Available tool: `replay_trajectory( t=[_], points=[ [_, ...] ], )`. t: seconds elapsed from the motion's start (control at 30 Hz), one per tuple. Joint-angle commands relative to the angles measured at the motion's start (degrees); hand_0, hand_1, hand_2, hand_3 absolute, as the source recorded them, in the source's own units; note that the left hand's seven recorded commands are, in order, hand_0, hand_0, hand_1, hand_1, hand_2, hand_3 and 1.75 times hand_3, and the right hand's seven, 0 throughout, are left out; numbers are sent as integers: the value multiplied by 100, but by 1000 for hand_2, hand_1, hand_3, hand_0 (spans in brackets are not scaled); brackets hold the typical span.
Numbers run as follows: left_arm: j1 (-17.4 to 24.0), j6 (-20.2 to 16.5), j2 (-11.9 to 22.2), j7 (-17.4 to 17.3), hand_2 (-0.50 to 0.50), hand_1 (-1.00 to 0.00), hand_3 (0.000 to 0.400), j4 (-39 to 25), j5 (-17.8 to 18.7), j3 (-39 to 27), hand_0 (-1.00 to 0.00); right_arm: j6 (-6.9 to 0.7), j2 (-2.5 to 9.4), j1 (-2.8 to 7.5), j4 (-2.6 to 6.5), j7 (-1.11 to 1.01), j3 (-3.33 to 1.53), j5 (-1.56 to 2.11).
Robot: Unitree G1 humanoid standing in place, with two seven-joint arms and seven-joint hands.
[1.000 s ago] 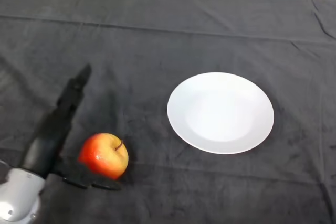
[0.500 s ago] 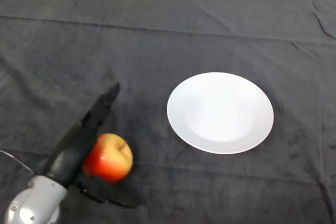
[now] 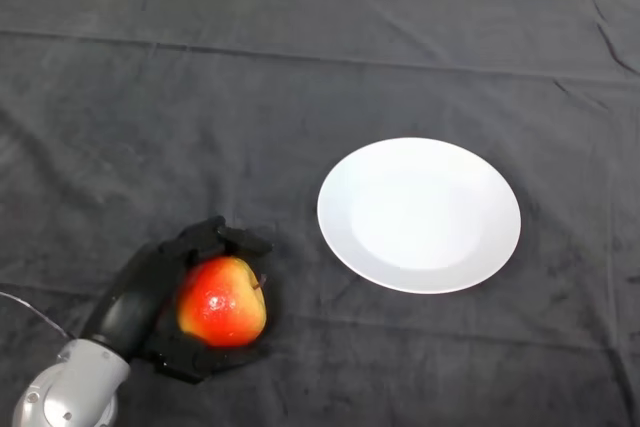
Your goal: Move the apple to the plate
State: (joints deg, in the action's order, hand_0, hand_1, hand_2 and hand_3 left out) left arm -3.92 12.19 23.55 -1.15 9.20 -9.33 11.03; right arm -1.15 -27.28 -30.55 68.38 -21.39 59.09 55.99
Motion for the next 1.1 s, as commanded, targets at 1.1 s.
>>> replay_trajectory(
  t=[1.1],
  points=[
    [-2124, -23, -878, 1625, 0, -1000, 400, 1391, 603, 978, -1000, -1, 18, -83, -258, 83, 40, 95]
  ],
)
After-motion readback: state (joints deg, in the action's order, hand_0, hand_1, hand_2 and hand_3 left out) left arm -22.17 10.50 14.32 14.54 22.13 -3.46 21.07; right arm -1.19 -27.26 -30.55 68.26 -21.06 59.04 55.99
